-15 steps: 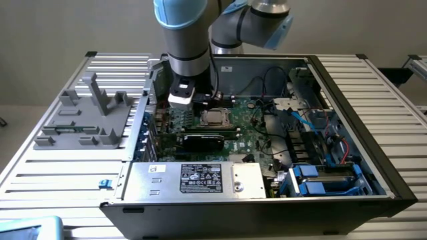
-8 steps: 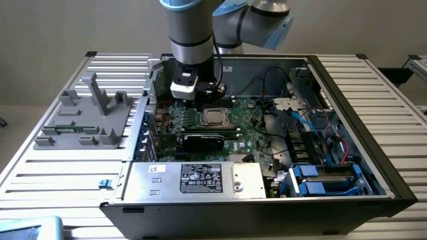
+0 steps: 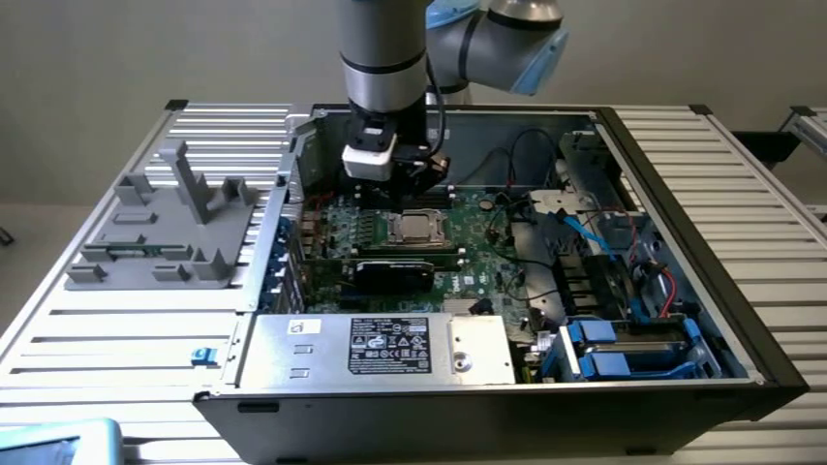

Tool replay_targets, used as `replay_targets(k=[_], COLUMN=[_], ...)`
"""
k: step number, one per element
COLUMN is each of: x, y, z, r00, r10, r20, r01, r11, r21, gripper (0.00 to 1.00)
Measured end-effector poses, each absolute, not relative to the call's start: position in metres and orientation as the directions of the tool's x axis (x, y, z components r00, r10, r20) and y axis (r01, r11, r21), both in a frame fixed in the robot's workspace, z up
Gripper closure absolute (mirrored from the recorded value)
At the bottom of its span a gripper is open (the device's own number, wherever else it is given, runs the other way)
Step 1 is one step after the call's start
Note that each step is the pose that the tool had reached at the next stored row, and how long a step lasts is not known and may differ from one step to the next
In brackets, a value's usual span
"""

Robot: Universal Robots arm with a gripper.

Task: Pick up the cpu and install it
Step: 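Install the second cpu locking lever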

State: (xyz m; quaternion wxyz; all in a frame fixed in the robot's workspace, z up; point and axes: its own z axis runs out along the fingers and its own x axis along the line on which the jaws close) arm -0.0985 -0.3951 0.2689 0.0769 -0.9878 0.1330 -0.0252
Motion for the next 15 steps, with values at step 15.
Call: replay_targets(k=[15], x=[-0.074], y=[-0.391], z=[0.288], r00=[0.964], r10=[-0.263], r20=[0.050], r01=[-0.259], r11=[-0.963], r21=[-0.069], gripper=[0.89])
